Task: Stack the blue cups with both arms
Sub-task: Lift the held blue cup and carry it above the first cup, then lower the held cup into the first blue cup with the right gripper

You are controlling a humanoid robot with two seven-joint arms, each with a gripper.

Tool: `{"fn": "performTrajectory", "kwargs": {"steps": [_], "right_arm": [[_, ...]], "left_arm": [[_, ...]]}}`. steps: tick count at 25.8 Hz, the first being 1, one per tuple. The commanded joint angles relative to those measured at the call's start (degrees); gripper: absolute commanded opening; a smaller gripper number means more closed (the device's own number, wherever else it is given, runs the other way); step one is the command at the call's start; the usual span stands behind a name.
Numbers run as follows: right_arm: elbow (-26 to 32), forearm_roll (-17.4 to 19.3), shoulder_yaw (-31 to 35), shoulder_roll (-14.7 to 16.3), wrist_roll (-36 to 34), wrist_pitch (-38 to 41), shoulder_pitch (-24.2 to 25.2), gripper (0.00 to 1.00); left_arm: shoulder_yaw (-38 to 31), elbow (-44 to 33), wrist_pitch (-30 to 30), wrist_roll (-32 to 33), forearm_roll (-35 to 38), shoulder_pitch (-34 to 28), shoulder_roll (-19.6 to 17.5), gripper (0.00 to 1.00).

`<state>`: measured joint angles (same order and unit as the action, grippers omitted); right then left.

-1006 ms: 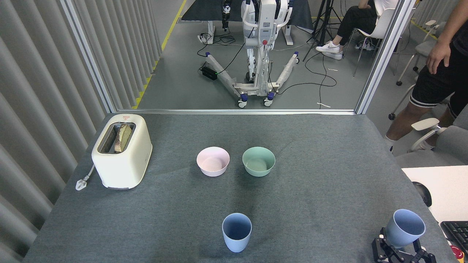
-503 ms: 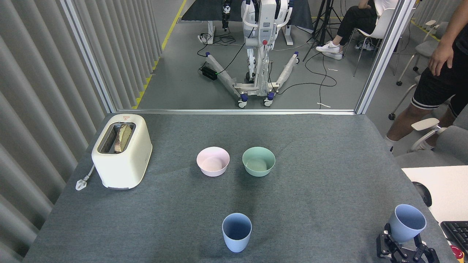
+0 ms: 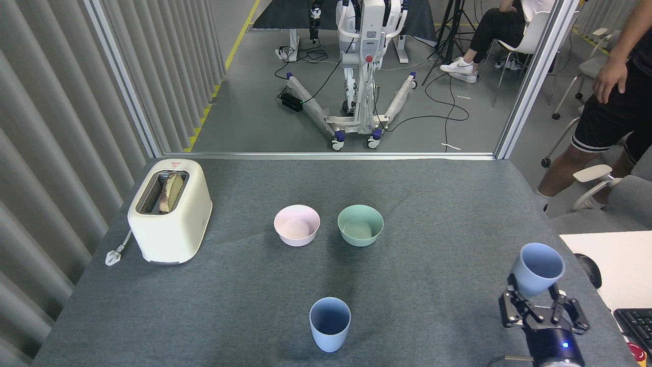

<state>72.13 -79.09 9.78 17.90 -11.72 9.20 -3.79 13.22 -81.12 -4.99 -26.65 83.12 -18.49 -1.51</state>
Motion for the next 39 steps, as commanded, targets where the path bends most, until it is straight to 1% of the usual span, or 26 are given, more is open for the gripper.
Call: {"fn": "performTrajectory", "kwargs": {"steps": [1, 2, 3, 6, 7, 9, 10, 12, 14, 16, 20, 24, 29, 32, 39], "right_arm": [[5.7, -1.9, -8.6, -3.1, 4.2, -3.0, -0.6, 0.63], [6.7, -3.3, -10.5, -4.2, 5.0, -3.5, -0.7, 0.63], [7.7, -5.5, -12.8, -5.8, 6.2, -3.7, -0.8, 0.63], [10.3, -12.0, -17.2, -11.8, 7.9, -3.6, -0.7, 0.63], [11.2, -13.6, -18.2, -13.6, 8.5, -3.3, -0.7, 0.63], [12.5, -15.8, -20.8, -16.8, 10.1, -3.2, -0.7, 0.64], [13.0, -16.7, -22.5, -18.1, 10.9, -3.2, -0.7, 0.64], [13.4, -19.6, -25.9, -20.4, 11.5, -3.2, -0.3, 0.64], [13.5, -22.7, -28.1, -21.8, 11.5, -3.2, 0.2, 0.64], [14.3, -23.7, -29.3, -22.1, 11.6, -3.3, 0.9, 0.64], [15.8, -23.8, -31.0, -22.2, 11.5, -3.3, 4.7, 0.65], [16.8, -23.8, -31.1, -21.9, 11.0, -3.4, 8.1, 0.66], [17.1, -23.8, -31.0, -22.0, 10.9, -3.7, 8.4, 0.67], [17.2, -23.8, -31.0, -21.5, 10.8, -3.7, 8.8, 0.67], [17.1, -23.7, -30.5, -21.4, 10.0, -3.7, 9.2, 0.68]], "left_arm": [[-0.6, 0.0, 0.0, 0.0, -0.1, 0.0, 0.0, 1.0], [-0.9, 0.0, 0.1, -0.1, -0.1, 0.0, 0.0, 1.0], [-1.1, 0.1, 0.1, -0.1, -0.1, -0.1, -0.1, 1.0], [-1.2, 0.1, 0.1, -0.1, -0.1, 0.0, 0.0, 1.0], [-1.2, 0.1, 0.1, -0.1, -0.1, 0.0, 0.0, 1.0], [-1.2, 0.1, 0.0, -0.1, -0.1, 0.0, 0.0, 1.0], [-1.2, 0.1, 0.1, 0.0, -0.1, 0.0, 0.0, 1.0], [-1.3, 0.2, 0.1, 0.0, -0.1, 0.0, 0.0, 1.0], [-1.3, 0.2, 0.1, -0.1, -0.1, 0.1, 0.0, 1.0], [-1.4, 0.3, 0.1, -0.1, -0.1, 0.0, 0.0, 1.0], [-2.0, 0.4, 0.1, -0.1, -0.1, 0.0, 0.0, 1.0], [-2.0, 0.5, 0.1, -0.2, -0.1, 0.0, 0.0, 1.0], [-2.0, 0.5, 0.2, -0.2, -0.1, 0.1, 0.0, 1.0], [-2.0, 0.5, 0.2, -0.2, -0.1, 0.0, 0.0, 1.0], [-2.1, 0.5, 0.2, -0.2, -0.1, 0.0, 0.0, 1.0]]}}
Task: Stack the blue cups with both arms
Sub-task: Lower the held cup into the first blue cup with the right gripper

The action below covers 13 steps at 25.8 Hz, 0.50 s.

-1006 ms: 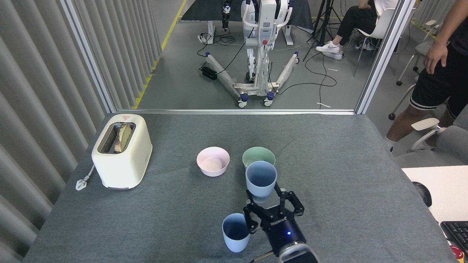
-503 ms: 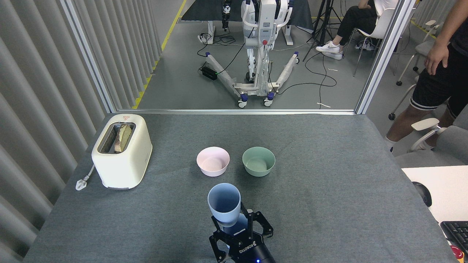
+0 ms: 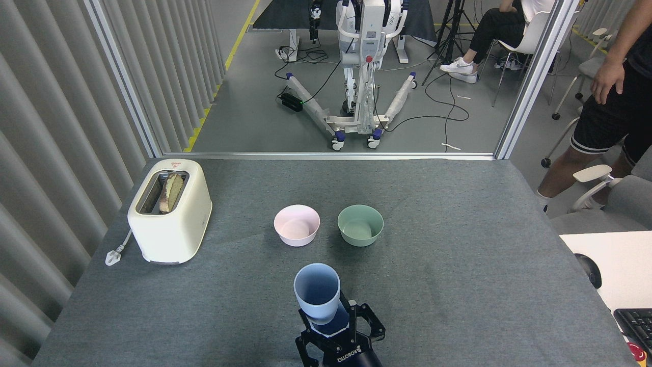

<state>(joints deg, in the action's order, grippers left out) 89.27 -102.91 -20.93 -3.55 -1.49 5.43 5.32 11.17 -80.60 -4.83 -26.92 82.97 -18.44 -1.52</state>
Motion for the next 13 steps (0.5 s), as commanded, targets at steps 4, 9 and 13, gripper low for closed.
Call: {"fn": "performTrajectory", "kwargs": {"steps": [4, 9, 13], "right_arm": [[-0.1, 0.4, 0.4, 0.2, -1.2, 0.0, 0.2, 0.68], [-0.1, 0.6, 1.8, 0.3, -2.6, 0.0, 1.3, 0.69], [-0.1, 1.9, 3.2, 0.3, -4.8, 0.2, 1.8, 0.69]], "left_arm": [[0.0, 0.0, 0.0, 0.0, 0.0, 0.0, 0.0, 1.0], [0.0, 0.0, 0.0, 0.0, 0.0, 0.0, 0.0, 1.0], [0.0, 0.0, 0.0, 0.0, 0.0, 0.0, -0.1, 1.0]]}}
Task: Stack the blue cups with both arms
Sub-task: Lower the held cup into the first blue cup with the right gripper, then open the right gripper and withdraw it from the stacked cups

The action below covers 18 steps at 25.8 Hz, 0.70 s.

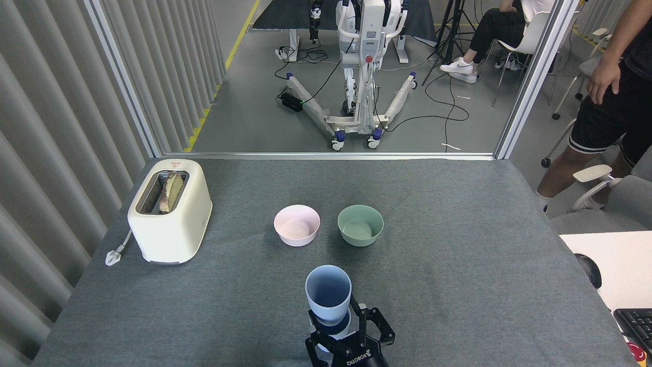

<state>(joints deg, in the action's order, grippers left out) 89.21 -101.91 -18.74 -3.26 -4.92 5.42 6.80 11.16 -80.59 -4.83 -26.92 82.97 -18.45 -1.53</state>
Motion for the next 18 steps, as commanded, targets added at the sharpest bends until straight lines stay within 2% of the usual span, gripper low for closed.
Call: {"fn": "performTrajectory", "kwargs": {"steps": [1, 5, 18], "right_arm": [[-0.1, 1.6, 1.2, 0.0, -1.4, 0.2, 0.3, 0.69], [-0.7, 2.9, 1.5, 0.3, -1.4, 0.2, 0.3, 0.69], [-1.7, 2.8, 1.1, -0.1, -1.6, 0.5, -0.5, 0.68]], "left_arm": [[0.0, 0.1, 0.0, 0.0, 0.0, 0.0, 0.0, 1.0], [0.0, 0.1, 0.0, 0.0, 0.0, 0.1, 0.0, 1.0], [0.0, 0.2, 0.0, 0.0, 0.0, 0.3, 0.0, 1.0]]}}
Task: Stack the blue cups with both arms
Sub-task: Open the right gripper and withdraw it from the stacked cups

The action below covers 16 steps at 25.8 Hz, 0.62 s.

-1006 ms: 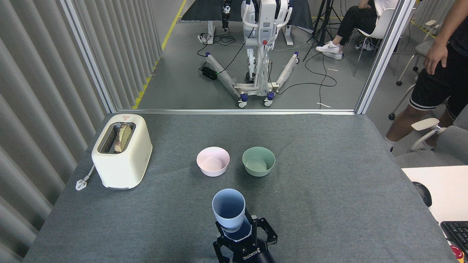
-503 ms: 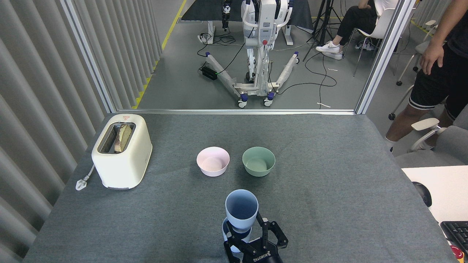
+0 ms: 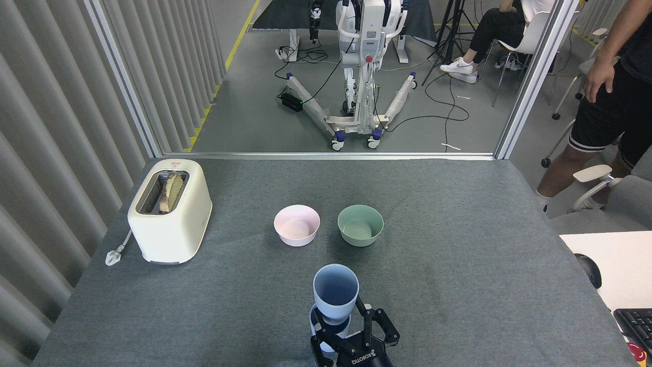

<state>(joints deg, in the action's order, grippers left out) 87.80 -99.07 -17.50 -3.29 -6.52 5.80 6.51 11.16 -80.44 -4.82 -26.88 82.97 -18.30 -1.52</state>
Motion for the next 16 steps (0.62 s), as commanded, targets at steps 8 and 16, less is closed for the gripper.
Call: {"fn": "performTrajectory", "kwargs": {"steps": [8, 16], "right_arm": [[-2.1, -0.2, -0.4, 0.0, -0.1, -0.1, -0.2, 0.69], [-3.1, -0.1, 0.1, 0.0, -0.1, -0.4, -0.2, 0.99]], "left_arm": [[0.0, 0.0, 0.0, 0.0, 0.0, 0.0, 0.0, 1.0], [0.0, 0.0, 0.0, 0.0, 0.0, 0.0, -0.1, 1.0]]}}
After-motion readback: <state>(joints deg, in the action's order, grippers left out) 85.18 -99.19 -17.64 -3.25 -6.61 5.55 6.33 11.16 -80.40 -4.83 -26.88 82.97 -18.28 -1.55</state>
